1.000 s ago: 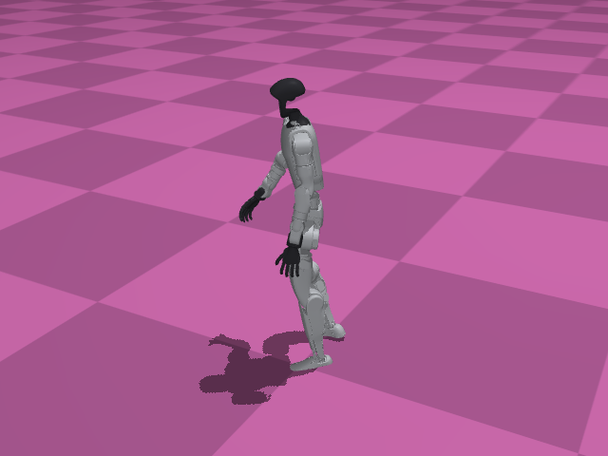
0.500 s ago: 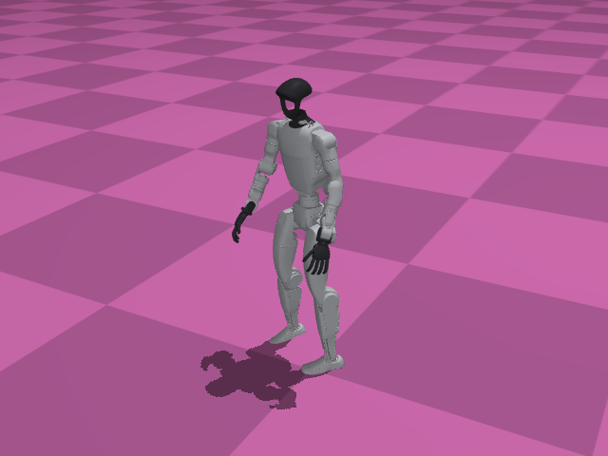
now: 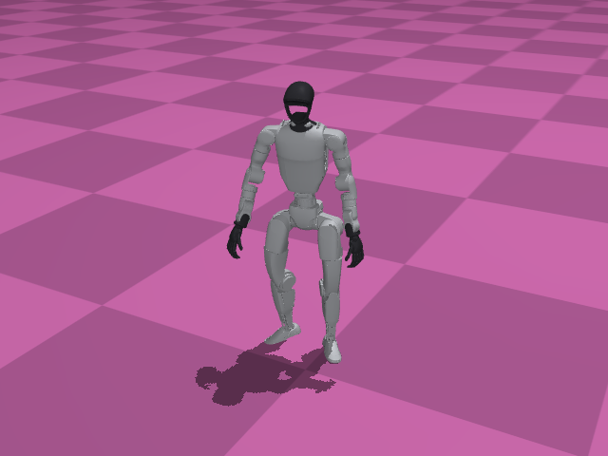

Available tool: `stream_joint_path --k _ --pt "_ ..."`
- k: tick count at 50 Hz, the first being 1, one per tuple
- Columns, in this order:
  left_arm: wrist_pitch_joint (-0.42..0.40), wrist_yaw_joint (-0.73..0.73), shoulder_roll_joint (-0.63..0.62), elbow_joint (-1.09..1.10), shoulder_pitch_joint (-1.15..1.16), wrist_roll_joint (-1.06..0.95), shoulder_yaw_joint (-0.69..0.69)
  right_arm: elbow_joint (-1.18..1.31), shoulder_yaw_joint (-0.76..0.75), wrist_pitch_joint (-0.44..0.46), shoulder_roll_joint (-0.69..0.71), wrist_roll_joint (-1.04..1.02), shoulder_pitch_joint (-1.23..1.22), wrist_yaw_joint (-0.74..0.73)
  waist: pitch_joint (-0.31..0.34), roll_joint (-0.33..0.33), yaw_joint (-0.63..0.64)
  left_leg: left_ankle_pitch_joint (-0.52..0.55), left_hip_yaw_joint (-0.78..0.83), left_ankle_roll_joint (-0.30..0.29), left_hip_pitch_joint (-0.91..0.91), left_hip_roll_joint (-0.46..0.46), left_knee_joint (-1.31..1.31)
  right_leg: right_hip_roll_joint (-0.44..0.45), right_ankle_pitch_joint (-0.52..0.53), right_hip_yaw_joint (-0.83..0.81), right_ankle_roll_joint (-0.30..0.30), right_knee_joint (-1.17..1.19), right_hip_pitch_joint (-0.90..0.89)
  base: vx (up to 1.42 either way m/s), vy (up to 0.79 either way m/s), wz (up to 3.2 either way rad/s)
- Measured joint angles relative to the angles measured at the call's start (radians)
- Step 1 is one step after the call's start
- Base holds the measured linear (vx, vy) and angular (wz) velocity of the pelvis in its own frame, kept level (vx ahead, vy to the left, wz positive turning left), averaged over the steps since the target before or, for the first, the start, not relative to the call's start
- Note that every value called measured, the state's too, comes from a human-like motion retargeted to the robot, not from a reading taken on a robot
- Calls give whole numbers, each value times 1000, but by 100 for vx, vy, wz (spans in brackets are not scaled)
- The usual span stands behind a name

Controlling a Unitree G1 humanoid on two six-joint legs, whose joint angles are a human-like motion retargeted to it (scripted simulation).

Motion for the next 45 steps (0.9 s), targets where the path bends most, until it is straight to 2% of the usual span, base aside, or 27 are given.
stream_joint_path --k 2,5,8,11,14,18,22,25,27,33,35,41,45 --pt "2 5 -7 15 -7 -12 -18 -20 -3 -7 -9 7 13 4 13 16 -8 5 -63 -2 6 1 -13 -3 1 -43 -29 35 17 4 18 132" --pt "2 17 -14 29 -20 -26 -47 -42 -11 -15 -21 20 29 4 39 48 -19 0 -152 1 19 15 -11 -13 -10 -64 -105 149 19 6 17 137" --pt "-2 31 -16 29 -30 -30 -62 -49 -18 -22 -23 32 43 -2 62 70 -30 -4 -234 3 33 25 3 -22 -60 29 -171 340 -41 7 13 141" --pt "-8 44 -15 19 -35 -36 -62 -45 -21 -29 -16 40 52 -14 78 73 -45 -1 -318 2 40 14 10 -11 -109 168 -186 484 -120 8 8 147" --pt "-14 54 -17 -1 -36 -49 -58 -40 -19 -33 -8 47 56 -24 88 76 -61 7 -405 -4 43 2 9 20 -129 274 -187 502 -162 8 3 152" --pt "-28 79 -24 -31 -33 -71 -68 -41 -5 -39 -2 53 57 -39 97 77 -92 20 -528 -8 46 -20 -6 79 -116 421 -172 365 -167 7 -2 165" --pt "-56 130 -31 -55 -16 -89 -97 -48 16 -49 8 44 67 -68 96 54 -128 39 -663 -1 57 -65 -39 156 -59 698 -105 166 -134 9 -9 181" --pt "-74 157 -35 -66 -1 -98 -118 -56 26 -52 14 34 79 -80 86 31 -141 59 -757 5 62 -103 -69 179 10 866 -56 58 -101 8 -13 172" --pt "-84 166 -38 -81 25 -96 -133 -69 29 -56 16 28 107 -86 70 26 -136 74 -814 5 67 -117 -91 166 40 860 -50 19 -77 6 -15 155" --pt "-87 126 -53 -69 -16 -61 -127 -70 10 -62 -4 30 119 -41 44 34 -74 102 -959 9 51 -134 -152 103 25 666 -22 -3 -50 1 -16 145" --pt "-80 106 -58 -61 -54 -52 -114 -53 6 -56 -17 34 97 -19 44 35 -52 97 -926 16 33 -130 -157 87 22 609 -4 -1 -51 -3 -15 155" --pt "-43 84 -57 -73 -80 -58 -111 6 7 -12 -52 45 44 -19 43 19 -32 34 -424 52 -45 -87 -45 33 7 427 10 16 -52 -6 -11 165" --pt "-13 76 -48 -40 -81 -58 -104 33 -22 11 -58 68 4 -38 36 -3 -39 -15 -224 76 -67 -74 28 2 -5 321 11 31 -58 -4 -5 145"
